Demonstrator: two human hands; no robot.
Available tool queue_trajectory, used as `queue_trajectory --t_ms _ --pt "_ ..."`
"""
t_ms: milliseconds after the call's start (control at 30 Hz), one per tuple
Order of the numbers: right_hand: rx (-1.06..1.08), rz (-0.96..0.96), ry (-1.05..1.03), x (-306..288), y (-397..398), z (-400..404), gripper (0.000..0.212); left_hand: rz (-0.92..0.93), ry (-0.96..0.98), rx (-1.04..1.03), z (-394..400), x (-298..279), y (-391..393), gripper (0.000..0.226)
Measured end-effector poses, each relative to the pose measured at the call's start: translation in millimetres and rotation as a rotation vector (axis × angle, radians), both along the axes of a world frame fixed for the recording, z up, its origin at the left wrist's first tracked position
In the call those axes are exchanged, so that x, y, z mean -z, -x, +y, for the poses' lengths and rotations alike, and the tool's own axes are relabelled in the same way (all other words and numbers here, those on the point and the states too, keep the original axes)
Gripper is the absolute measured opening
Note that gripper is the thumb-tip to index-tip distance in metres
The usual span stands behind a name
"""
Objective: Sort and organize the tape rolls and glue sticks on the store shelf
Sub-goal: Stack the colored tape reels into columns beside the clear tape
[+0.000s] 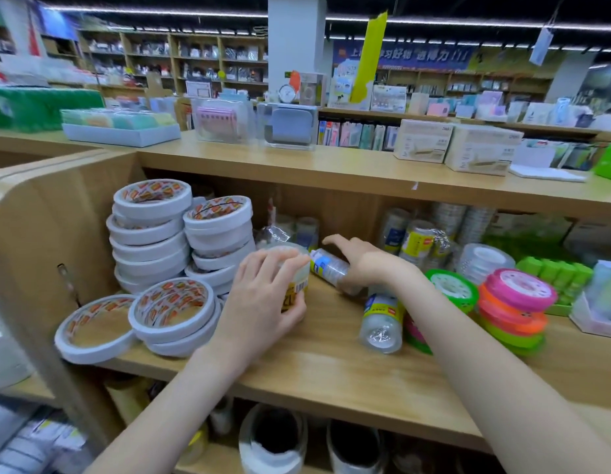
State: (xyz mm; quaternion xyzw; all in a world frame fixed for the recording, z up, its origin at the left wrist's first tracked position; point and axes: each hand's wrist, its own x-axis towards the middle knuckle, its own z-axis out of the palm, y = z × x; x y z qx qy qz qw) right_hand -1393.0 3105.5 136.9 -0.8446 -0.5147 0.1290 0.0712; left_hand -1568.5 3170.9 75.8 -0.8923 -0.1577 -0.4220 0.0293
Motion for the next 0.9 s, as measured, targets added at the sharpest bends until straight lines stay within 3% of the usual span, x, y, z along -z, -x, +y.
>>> queue_trajectory --t_ms 167,400,467,567,900 --pt "-0.038 0.123 -0.034 -4 -7 1 0.074 -0.008 0.012 0.021 1 0 4 0.042" --pt "0.316 0.571 -0.539 1 -21 10 0.084 -0.053 0.009 0.023 2 4 4 0.042" --pt "0.435 0.492 -0.589 4 -19 16 0.071 -0.056 0.006 0.019 2 5 3 0.042" --pt "0.386 0.27 -0.472 11 -11 21 0.053 -0.053 -0.005 0.021 3 5 2 0.042" --pt "0.275 0.109 -0.343 13 -18 17 0.035 -0.086 -0.019 0.031 4 6 2 0.041"
